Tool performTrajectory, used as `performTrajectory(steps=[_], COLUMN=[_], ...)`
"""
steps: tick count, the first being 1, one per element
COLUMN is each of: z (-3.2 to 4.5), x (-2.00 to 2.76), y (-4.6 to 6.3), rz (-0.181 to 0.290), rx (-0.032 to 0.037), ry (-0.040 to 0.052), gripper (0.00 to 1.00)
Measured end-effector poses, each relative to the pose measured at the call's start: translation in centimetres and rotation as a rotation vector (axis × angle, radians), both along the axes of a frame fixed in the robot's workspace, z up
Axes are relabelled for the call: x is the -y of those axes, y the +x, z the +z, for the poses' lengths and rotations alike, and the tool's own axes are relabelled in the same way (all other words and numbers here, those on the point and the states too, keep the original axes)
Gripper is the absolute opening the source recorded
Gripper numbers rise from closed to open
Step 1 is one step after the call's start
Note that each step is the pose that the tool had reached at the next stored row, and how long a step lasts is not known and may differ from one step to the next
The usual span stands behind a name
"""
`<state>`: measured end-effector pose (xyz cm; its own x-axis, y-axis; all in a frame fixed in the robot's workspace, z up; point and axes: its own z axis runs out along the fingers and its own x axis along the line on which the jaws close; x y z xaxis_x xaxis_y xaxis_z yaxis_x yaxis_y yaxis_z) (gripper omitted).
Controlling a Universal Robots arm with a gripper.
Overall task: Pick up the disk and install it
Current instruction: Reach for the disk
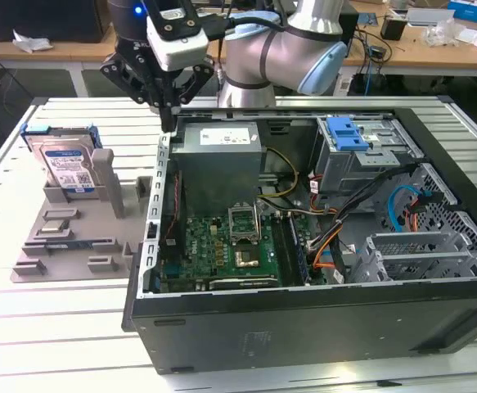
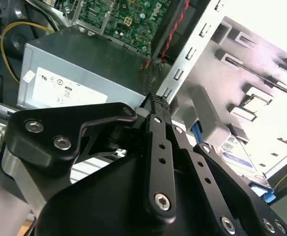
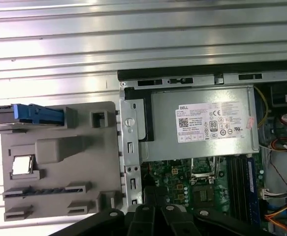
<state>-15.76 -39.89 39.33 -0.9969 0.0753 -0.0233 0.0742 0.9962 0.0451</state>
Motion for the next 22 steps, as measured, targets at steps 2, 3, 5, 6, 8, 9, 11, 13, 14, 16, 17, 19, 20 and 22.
performTrajectory(steps=[2,3,5,6,8,9,11,13,14,16,17,19,20,22], z=[0.0,0.0,0.0,0.0,0.0,0.0,0.0,0.0,0.0,0.0,0.0,0.0,0.0,0.0], x=[0.0,0.0,0.0,0.0,0.0,0.0,0.0,0.0,0.0,0.0,0.0,0.0,0.0,0.0], y=[-1.2,-2.0,-2.7,-3.1,-3.7,-3.9,-4.5,-5.0,-5.2,-5.9,-6.3,-6.8,-6.9,-7.3], rz=[0.0,0.0,0.0,0.0,0.0,0.0,0.0,0.0,0.0,0.0,0.0,0.0,0.0,0.0], rx=[0.0,0.0,0.0,0.0,-0.0001,-0.0001,0.0,0.0,0.0,0.0,0.0,-0.0001,0.0,0.0], ry=[0.0,0.0,0.0,0.0,-0.0001,0.0,0.0,0.0,0.0,0.0,0.0,0.0,0.0,0.0], gripper=[0.11,0.11,0.11,0.11,0.11,0.11,0.11,0.11,0.11,0.11,0.11,0.11,0.11,0.11])
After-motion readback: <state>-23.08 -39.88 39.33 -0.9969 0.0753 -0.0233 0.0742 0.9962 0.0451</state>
